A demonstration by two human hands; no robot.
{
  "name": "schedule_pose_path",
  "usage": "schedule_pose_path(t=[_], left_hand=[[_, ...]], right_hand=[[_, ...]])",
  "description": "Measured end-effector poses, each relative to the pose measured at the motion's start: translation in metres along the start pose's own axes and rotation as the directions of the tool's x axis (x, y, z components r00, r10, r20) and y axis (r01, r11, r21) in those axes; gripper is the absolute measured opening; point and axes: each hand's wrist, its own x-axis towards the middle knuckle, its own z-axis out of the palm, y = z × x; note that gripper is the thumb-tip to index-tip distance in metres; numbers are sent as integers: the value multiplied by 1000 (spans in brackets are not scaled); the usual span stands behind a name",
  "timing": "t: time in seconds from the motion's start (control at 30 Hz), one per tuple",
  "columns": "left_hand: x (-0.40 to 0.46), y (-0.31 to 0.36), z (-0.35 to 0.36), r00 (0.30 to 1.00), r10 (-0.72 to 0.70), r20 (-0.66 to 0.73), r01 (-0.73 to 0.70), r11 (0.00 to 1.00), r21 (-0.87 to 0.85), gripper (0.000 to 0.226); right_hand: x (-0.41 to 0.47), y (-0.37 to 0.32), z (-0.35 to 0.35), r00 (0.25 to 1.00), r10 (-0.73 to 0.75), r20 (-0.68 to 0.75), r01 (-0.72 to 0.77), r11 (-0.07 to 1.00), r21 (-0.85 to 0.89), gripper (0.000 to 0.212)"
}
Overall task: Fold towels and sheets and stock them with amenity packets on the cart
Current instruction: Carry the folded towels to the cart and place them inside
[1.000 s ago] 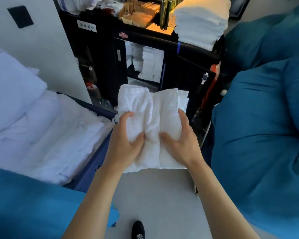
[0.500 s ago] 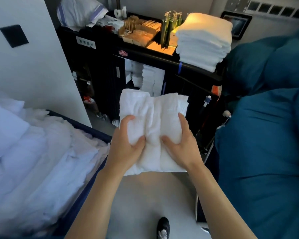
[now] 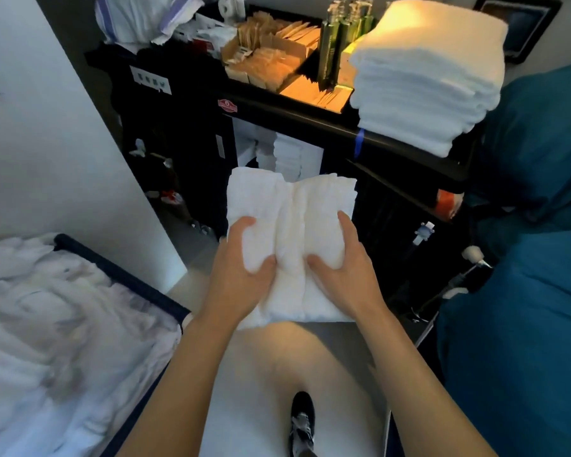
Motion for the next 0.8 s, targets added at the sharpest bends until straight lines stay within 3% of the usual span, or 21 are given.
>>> schedule_pose_path(t=[0.47, 0.8], left_hand=[[116, 0, 38, 992, -124, -7, 124, 986, 107, 68], [200, -58, 20, 984, -169, 63, 158, 975, 159, 67]], right_hand=[[142, 39, 30, 993, 66, 96, -76, 992, 96, 93], [204, 38, 105, 992, 84, 98, -98, 984, 146, 88]])
